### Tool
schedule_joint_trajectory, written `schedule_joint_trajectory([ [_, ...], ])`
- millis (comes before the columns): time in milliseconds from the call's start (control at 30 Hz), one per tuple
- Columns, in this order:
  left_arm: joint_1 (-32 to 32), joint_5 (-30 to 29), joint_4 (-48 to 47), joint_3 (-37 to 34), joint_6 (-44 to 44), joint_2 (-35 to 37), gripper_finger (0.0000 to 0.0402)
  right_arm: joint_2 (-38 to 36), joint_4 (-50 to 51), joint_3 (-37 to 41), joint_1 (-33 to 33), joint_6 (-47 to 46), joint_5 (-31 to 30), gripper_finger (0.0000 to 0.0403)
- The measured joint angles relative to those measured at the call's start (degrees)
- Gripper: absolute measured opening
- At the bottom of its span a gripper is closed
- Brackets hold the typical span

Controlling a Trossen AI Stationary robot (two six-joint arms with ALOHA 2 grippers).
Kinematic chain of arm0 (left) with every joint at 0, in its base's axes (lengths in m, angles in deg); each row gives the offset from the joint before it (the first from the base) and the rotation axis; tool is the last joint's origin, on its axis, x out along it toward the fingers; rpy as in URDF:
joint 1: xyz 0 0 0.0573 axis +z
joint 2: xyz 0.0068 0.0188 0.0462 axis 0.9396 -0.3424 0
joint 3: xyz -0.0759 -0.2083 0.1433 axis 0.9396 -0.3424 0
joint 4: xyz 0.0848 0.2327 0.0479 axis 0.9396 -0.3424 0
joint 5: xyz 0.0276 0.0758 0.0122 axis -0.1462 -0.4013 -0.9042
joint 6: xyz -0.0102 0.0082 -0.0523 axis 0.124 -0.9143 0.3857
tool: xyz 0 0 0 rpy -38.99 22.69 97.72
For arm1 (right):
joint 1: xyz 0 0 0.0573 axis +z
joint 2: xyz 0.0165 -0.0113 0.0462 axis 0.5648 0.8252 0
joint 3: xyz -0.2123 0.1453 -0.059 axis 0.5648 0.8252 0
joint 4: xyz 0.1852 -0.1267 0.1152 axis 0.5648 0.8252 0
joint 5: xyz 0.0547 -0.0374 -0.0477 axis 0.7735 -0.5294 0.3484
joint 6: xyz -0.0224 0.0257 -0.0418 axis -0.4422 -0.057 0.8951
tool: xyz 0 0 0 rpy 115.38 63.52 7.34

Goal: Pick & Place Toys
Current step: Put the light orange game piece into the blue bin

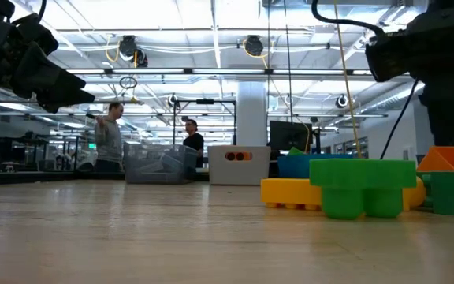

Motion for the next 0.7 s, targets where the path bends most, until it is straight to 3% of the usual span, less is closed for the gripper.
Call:
schedule_joint_trajectory([
  [700, 0.0, 0.0, 0.0, 0.0, 0.0, 0.0, 0.0246, 6.7, -1.4, 0.0, -1.4, 0.0, 1.7, 0.025],
])
